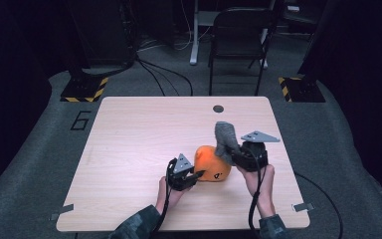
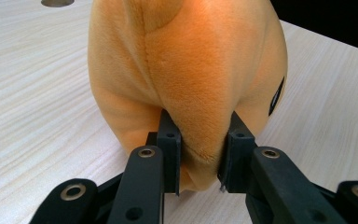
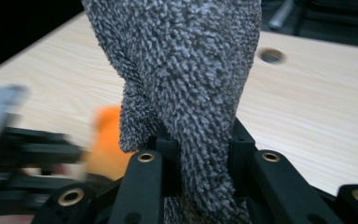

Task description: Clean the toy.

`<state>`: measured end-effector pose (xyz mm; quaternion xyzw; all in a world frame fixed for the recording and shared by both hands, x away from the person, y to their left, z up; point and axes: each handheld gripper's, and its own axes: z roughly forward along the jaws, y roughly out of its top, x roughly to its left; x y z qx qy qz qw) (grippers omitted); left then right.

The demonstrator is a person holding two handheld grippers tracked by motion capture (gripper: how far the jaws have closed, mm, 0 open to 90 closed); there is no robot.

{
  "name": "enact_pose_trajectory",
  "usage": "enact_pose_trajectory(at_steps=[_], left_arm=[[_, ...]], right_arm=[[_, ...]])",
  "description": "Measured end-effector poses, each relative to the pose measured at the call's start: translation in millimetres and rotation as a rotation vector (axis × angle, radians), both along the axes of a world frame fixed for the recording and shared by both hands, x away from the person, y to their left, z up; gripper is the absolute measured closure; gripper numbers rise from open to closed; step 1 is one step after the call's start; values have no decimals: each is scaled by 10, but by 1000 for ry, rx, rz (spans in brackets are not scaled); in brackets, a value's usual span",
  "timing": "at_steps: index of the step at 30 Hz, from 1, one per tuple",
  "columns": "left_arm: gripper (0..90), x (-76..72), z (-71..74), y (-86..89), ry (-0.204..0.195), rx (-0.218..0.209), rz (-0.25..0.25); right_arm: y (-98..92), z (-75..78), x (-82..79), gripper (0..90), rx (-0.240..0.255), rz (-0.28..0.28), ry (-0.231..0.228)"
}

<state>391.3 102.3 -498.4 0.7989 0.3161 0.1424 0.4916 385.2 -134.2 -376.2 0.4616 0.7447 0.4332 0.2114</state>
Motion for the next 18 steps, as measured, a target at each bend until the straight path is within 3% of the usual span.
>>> enact_pose_trajectory(at_steps=[5, 9, 11, 14, 18], left_arm=[[733, -10, 9, -5, -7, 20, -15], [732, -25, 14, -23, -22, 31, -22], [728, -8, -9, -15, 1, 20, -28], [727, -2, -3, -10, -13, 35, -37], [719, -3, -8, -10, 2, 25, -40]], right_arm=[[398, -27, -68, 724, -13, 92, -22], [557, -254, 32, 724, -90, 100, 26], [511, -360, 87, 724, -87, 98, 48], [439, -349, 109, 723, -90, 88, 54], [305, -379, 140, 720, -90, 73, 77]])
